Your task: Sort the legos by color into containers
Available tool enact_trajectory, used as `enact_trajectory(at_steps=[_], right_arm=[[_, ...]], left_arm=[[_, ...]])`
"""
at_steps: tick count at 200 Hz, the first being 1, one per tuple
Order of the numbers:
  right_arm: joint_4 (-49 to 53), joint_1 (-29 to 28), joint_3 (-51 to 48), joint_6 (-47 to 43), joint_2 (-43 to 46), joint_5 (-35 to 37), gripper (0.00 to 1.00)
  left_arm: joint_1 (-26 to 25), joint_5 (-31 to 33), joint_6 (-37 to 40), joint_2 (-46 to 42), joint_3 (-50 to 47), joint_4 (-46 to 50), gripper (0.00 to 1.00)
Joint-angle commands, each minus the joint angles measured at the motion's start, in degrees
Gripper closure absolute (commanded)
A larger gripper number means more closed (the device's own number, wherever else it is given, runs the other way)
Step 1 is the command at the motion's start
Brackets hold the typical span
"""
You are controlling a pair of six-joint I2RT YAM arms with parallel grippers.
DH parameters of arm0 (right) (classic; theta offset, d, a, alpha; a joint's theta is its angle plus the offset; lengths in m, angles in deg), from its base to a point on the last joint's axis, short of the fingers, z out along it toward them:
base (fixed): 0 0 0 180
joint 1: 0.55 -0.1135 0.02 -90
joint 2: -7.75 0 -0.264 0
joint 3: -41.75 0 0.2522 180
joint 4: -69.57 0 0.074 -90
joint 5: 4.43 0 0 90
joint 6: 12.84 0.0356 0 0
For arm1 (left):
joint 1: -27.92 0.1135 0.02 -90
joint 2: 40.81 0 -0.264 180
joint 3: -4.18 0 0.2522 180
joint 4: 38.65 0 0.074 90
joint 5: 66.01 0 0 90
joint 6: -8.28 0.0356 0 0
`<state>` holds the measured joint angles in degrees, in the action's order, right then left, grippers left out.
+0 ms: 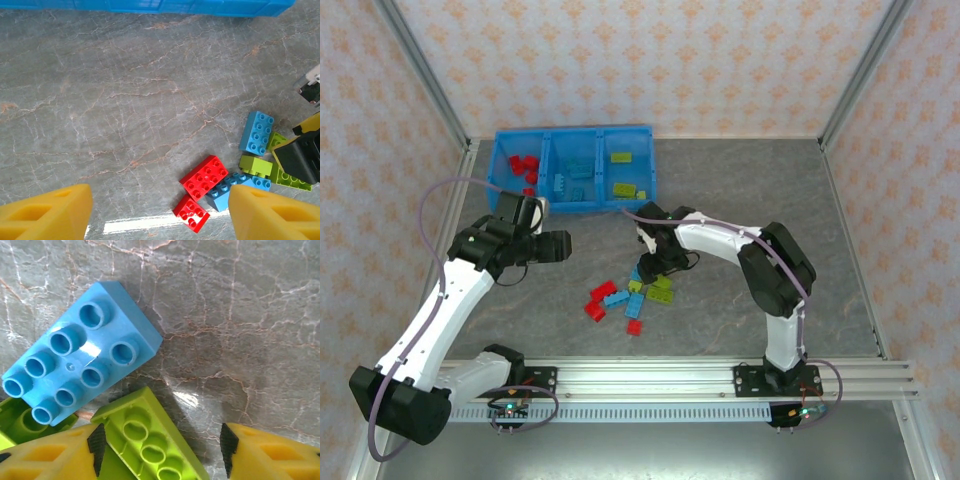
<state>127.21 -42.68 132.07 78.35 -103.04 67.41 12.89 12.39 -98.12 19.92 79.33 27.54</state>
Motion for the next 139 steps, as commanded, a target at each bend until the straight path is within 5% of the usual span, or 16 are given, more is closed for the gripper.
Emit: enact_trajectory(at_steps=[1,40,82,139], right_arm=[[-0.11,-0.74,-1.30,-0.49,-1.88,2.72,0.36],[0.96,-1.97,-1.01,-1.81,-3.18,1.81,0.31],[0.03,-1.99,-0.97,-1.21,-2.67,2.26,0.62],[-1.50,-1.99,-0.45,1.45,5.27,6.62,0.67]], left_arm=[[-0.18,0.25,-0.62,-0.64,-0.65,-0.75,0.27],[-0.18,0.30,-1.14,-0.34,-0.98,-0.93,0.27],[-0.18,0.52,-1.77,-0.44,-1.53,-0.98,0.27],[-0.18,0.82,-2.03,-0.54,-1.62,-0.59,0.27]])
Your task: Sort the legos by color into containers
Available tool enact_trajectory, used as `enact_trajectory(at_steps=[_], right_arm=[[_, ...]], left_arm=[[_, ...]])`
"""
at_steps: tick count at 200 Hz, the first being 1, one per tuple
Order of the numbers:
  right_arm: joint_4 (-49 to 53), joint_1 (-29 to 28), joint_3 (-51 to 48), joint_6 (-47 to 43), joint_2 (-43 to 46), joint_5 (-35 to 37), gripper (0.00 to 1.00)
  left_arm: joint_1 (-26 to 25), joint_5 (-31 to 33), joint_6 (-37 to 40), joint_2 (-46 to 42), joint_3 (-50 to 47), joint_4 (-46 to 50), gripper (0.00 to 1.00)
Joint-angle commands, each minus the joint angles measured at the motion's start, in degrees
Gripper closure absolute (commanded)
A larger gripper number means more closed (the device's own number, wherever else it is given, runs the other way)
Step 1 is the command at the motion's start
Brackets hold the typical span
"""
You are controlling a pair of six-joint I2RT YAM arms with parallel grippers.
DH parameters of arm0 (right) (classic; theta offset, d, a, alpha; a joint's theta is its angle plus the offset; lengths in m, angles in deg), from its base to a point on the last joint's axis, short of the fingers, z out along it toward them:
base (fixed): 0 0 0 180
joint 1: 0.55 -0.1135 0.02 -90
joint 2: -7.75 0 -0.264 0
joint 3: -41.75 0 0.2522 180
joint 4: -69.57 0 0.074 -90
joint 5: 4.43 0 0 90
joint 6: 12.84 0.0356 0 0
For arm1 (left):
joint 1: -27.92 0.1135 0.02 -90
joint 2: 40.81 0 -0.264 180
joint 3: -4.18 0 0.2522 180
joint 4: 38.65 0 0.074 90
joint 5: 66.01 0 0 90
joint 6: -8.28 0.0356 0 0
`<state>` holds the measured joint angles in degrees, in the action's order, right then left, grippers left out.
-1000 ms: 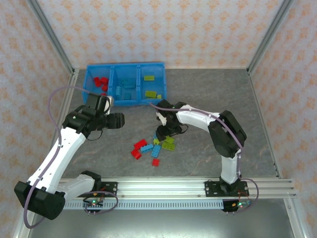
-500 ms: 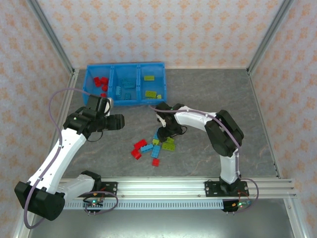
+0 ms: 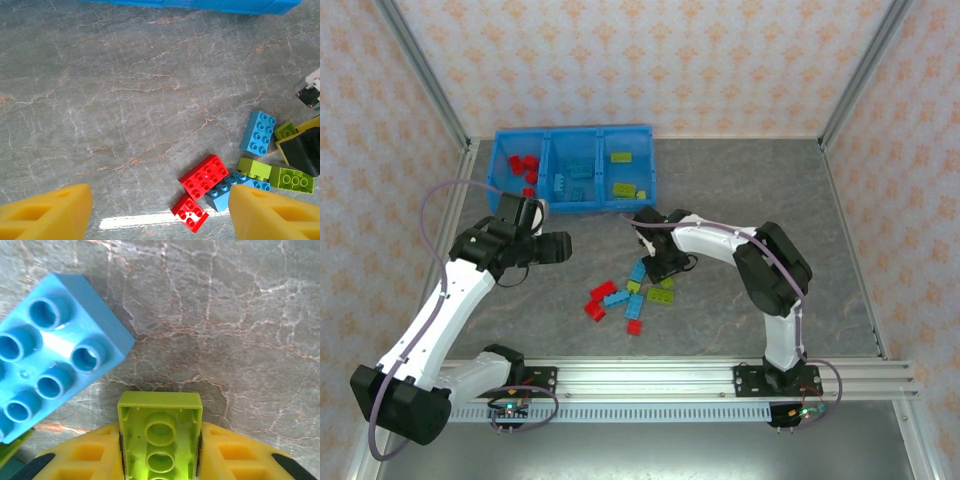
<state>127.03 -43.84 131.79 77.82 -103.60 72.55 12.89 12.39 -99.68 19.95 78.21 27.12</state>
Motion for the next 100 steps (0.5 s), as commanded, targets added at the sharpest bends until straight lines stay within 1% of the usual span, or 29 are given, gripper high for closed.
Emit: enact_trajectory(at_steps=[1,27,51,73,90,100], right_arm=[[-1.38,-0.83,-0.12,2.06,6.08,1.49,0.67],[-2.98,-0.66,3.33,5.02,13.09,2.46,0.68],[-9.60,0.45,7.13,9.49,15.94,3.09,0.68],[-15.46,1.74,13.22,10.99,12.10,6.25,0.68],[-15.77,2.82,21.20,11.91,5.00,10.00,0.69],[-14.86,3.41,27.88,12.40,-0.26,11.79,0.69]], left_arm=[[-0.22,0.85,-0.53,-0.55,-0.51,-0.17,0.27],[-0.22,0.60,-1.67,-1.36,-0.32,-0.34,0.27],[-0.18,0.71,-5.34,-2.93,-1.76,-3.08,0.27],[-0.18,1.27,-8.56,-3.78,-3.01,-5.19,0.27],[-0.18,1.55,-10.50,-4.14,-3.22,-5.68,0.27],[-0.18,1.49,-11.34,-4.39,-3.18,-5.88,0.27]])
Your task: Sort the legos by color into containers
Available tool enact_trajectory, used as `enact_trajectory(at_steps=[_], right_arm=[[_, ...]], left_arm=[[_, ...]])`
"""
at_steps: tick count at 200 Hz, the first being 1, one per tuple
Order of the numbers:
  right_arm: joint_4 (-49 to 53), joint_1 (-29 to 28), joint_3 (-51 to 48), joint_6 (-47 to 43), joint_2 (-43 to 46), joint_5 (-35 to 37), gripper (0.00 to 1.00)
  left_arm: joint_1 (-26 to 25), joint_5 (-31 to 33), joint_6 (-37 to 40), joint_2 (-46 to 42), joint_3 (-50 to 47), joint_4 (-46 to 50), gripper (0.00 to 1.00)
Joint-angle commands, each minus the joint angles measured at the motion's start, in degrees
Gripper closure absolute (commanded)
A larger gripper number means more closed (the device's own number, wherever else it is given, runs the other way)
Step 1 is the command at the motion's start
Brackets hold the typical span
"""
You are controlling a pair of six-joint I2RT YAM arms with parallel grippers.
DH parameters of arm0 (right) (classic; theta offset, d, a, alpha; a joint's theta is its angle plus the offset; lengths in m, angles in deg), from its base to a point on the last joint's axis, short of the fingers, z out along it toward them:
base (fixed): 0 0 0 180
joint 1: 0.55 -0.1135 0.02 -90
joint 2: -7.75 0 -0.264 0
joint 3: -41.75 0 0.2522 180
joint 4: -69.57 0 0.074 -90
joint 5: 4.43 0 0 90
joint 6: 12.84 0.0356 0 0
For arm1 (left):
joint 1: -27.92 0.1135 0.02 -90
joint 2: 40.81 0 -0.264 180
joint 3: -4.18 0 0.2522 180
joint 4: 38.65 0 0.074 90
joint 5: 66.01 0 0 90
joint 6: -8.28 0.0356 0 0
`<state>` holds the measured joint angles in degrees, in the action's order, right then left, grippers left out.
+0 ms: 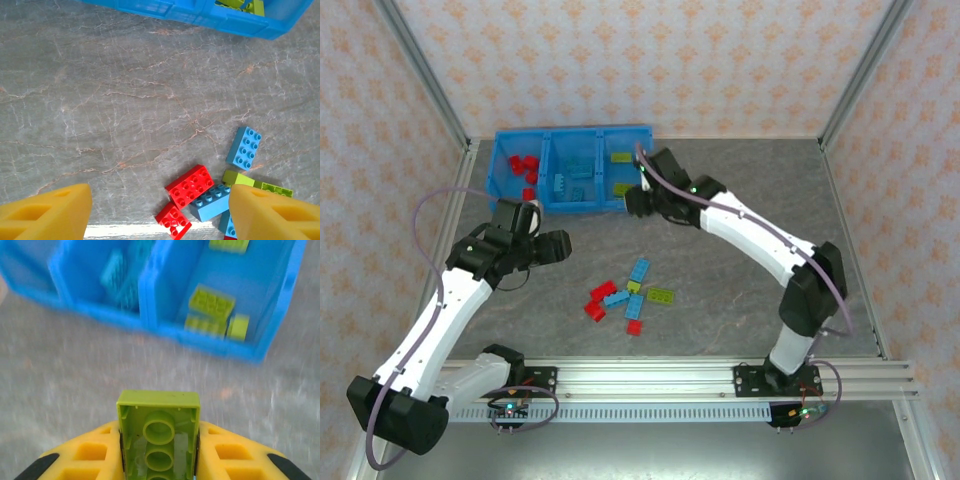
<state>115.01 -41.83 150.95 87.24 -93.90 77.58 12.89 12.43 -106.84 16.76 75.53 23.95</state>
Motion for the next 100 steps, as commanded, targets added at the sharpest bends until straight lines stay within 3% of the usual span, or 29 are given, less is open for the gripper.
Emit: enact_trajectory(at_steps=[1,47,69,100], right_arm=[[-2.84,1.40,8.71,2.98,-9.97,6.76,0.69],[5.72,2.43,39.97,2.20,-33.47,8.43,0.69],[11.34,2.74,55.38,1.26,-42.08,8.53,0.61],[10.38,3.69,56.70,0.63,-41.31,8.51,0.51]], left_arm=[[-0.18,1.49,-4.24,-1.21,-0.51,-2.70,0.27],[-0.31,1.33,-8.99,-2.92,-0.81,-2.09,0.27],[-0.45,1.29,-9.12,-3.64,-1.08,-0.60,0.27],[-0.53,1.56,-8.95,-4.01,-1.82,1.60,0.27]])
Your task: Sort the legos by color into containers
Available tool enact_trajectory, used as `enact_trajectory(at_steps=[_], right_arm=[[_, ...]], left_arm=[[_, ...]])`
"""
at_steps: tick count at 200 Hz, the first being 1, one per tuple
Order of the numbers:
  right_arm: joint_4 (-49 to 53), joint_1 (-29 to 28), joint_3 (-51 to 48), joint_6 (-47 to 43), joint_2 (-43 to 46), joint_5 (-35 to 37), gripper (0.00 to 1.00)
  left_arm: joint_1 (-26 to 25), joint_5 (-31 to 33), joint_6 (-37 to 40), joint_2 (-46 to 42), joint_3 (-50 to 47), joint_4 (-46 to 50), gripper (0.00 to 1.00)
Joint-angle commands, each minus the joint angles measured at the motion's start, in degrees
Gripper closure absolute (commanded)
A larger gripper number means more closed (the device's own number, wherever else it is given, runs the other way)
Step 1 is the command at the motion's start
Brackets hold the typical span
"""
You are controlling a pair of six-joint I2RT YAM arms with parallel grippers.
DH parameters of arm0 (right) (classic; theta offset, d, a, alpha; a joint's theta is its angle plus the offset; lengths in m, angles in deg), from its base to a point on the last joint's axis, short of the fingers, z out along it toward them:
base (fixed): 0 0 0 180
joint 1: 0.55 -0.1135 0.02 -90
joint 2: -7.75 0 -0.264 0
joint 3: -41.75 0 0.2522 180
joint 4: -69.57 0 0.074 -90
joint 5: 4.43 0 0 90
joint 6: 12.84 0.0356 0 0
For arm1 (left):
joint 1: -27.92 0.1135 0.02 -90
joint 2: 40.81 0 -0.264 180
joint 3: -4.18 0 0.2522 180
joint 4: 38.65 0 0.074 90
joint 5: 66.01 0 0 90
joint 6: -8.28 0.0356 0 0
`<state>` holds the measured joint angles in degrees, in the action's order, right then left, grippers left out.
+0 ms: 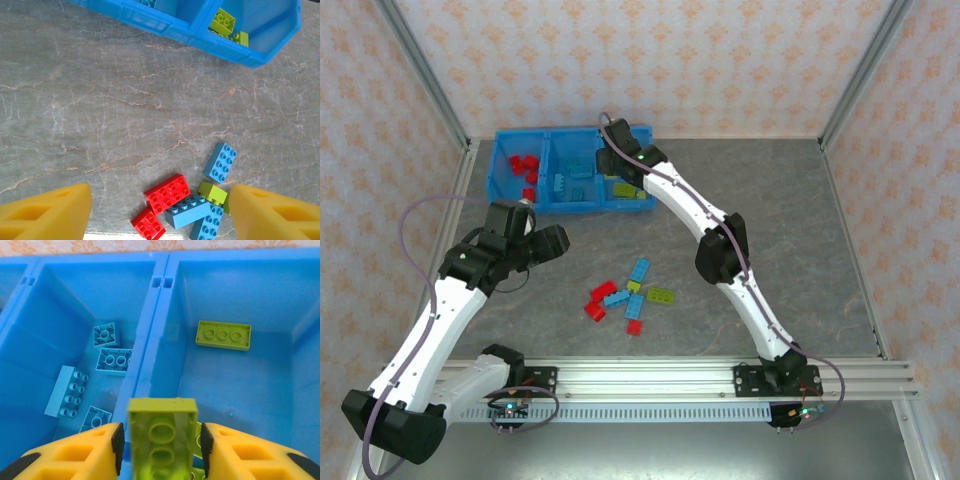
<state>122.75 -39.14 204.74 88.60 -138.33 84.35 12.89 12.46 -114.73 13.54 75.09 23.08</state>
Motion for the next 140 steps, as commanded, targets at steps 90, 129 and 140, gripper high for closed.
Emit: enact_trajectory(at_steps=[90,129,140], right_arm=[[10.66,2.81,-31.75,-5.48,36.67,-8.71,0.44],[10.25,2.86,-55.44,-2.07,54.82,-5.53,0.31],[10.49,2.92,-60.25,-1.12,58.47,-3.92,0.26]], left_arm=[[-11.67,6.31,-11.16,8.24,-6.94,-2.53,0.27],[-20.06,10.74,-23.40,18.86,-7.98,-5.35,0.25],[-21.85,10.27,-26.35,21.96,-7.93,-7.42,0.23]])
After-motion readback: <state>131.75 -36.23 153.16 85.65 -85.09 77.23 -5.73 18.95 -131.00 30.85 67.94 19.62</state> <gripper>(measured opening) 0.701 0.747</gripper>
